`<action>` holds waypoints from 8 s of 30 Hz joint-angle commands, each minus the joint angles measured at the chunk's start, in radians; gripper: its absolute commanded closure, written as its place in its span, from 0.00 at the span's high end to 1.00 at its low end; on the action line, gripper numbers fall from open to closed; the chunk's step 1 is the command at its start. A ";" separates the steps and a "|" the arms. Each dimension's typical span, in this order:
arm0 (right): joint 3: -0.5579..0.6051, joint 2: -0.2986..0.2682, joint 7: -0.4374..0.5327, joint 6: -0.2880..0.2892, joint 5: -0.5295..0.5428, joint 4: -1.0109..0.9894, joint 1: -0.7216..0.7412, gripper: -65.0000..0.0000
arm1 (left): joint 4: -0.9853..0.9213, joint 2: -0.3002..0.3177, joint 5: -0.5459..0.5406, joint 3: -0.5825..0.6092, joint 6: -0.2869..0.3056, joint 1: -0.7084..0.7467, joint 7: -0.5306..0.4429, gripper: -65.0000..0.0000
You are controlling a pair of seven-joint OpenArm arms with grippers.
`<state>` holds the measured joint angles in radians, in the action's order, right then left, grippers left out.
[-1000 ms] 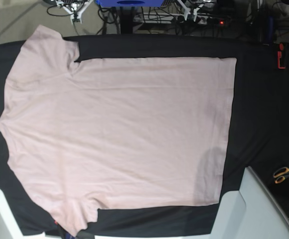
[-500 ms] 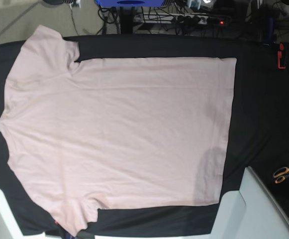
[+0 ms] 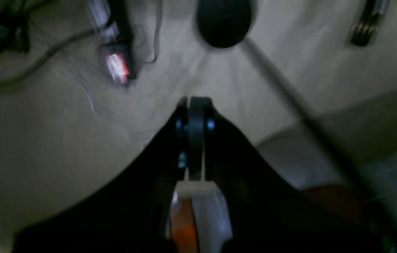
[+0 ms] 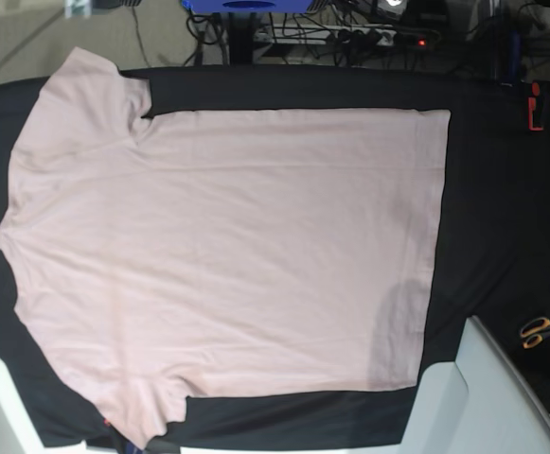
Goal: Fold the T-shirt properly
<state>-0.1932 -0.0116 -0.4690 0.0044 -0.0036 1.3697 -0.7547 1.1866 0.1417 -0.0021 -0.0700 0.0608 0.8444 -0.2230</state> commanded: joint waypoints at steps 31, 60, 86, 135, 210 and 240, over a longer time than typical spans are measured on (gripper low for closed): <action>-0.684 -0.037 -0.449 0.694 0.629 0.182 0.393 0.67 | 0.691 0.129 -0.525 -0.569 0.212 -0.081 0.578 0.04; -0.575 -0.060 -0.399 0.694 0.633 -0.036 0.381 0.42 | 0.655 0.077 -0.531 -0.545 0.259 -0.089 0.667 0.05; -0.573 -0.064 -0.405 0.694 0.627 -0.042 0.380 0.01 | 0.227 -0.024 -0.533 -0.545 0.325 -0.366 0.704 0.53; -0.519 -0.106 -0.474 0.694 0.629 0.093 0.432 0.01 | 0.284 -0.077 -0.531 -0.468 0.319 -0.457 0.845 0.00; -0.202 -0.273 -0.150 0.694 0.366 -0.520 1.167 0.01 | -0.055 -0.017 -0.349 -0.317 0.233 -1.075 0.873 0.00; 0.028 -0.275 0.094 0.694 0.366 -0.712 1.268 0.01 | -0.288 0.011 -0.247 -0.221 0.233 -1.177 0.695 0.00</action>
<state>-0.1646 -0.2741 -0.3939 0.6895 0.3500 0.6426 0.4843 0.8814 0.1417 -0.2390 -0.2909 0.2874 -0.3046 0.4961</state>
